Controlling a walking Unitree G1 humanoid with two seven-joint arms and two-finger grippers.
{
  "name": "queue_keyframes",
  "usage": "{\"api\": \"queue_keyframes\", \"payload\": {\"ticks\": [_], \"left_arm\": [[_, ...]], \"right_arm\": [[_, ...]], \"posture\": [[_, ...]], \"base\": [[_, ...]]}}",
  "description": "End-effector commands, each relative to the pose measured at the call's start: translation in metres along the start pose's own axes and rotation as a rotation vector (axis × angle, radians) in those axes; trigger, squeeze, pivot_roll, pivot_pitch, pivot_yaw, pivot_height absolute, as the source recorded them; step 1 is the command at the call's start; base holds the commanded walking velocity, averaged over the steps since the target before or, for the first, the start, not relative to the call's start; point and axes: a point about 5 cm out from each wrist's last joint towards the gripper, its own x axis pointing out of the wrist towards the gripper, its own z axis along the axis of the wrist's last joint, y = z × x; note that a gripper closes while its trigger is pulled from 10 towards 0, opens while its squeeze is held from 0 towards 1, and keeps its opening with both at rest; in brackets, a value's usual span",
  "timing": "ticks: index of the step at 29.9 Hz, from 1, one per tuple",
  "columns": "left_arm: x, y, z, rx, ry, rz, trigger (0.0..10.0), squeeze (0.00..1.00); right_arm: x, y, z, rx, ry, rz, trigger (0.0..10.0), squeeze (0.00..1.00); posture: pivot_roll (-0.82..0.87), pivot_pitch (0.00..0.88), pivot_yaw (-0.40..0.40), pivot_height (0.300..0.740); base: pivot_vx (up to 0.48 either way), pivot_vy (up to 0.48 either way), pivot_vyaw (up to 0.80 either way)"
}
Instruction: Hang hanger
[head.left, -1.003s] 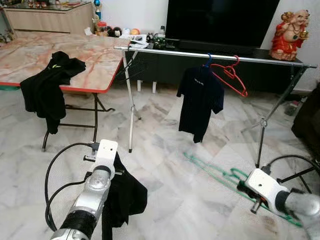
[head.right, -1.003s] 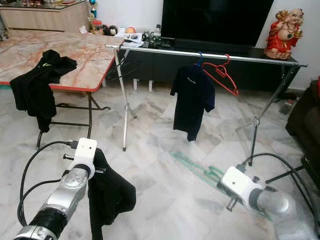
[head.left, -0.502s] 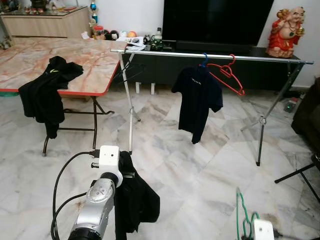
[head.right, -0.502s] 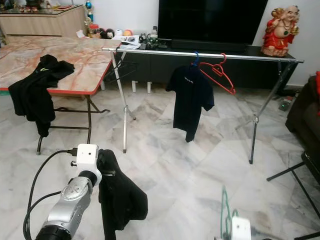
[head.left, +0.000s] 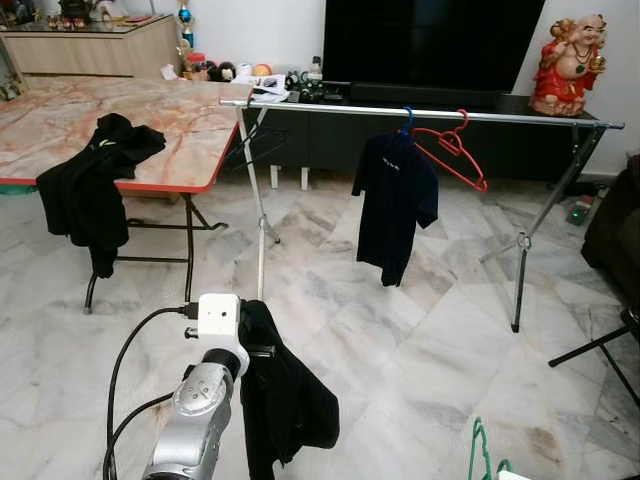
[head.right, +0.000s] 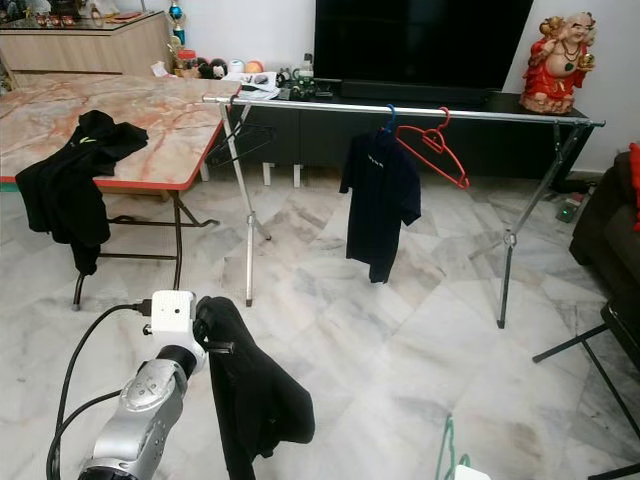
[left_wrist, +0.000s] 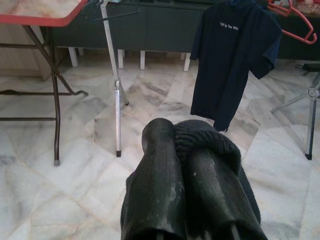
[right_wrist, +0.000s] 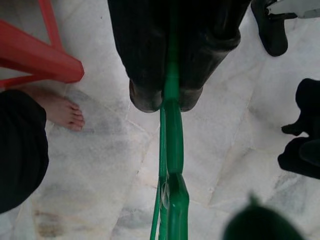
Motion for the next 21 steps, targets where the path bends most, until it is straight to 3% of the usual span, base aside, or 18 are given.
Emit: {"api": "queue_keyframes", "payload": {"ticks": [1, 4, 8, 12, 21], "left_arm": [[-0.001, 0.0, 0.006, 0.036, -0.017, -0.006, 10.0, 0.0], [-0.003, 0.001, 0.005, 0.023, -0.015, -0.011, 10.0, 0.0], [-0.003, -0.001, 0.004, 0.03, -0.006, -0.04, 10.0, 0.0], [0.002, -0.003, 0.005, 0.028, 0.008, -0.056, 10.0, 0.0], [0.013, -0.007, 0.009, 0.057, 0.026, -0.105, 10.0, 0.0]], "right_arm": [[0.0, -0.003, -0.001, -0.009, 0.006, -0.004, 10.0, 0.0], [0.0, -0.005, -0.002, -0.041, 0.017, 0.0, 10.0, 0.0], [-0.001, -0.007, -0.002, -0.012, 0.018, -0.006, 10.0, 0.0], [-0.001, 0.0, -0.006, -0.011, 0.019, -0.002, 10.0, 0.0], [-0.002, 0.006, -0.015, 0.006, 0.051, -0.004, 10.0, 0.0]], "posture": [[0.11, 0.0, -0.051, 0.74], [0.1, 0.0, -0.048, 0.74], [0.08, 0.0, -0.027, 0.74], [0.06, 0.0, 0.004, 0.74], [0.03, 0.0, 0.047, 0.74]], "base": [[0.0, 0.0, 0.0], [0.0, 0.0, 0.0], [0.0, 0.0, 0.0], [0.0, 0.0, 0.0], [0.0, 0.417, 0.0]]}}
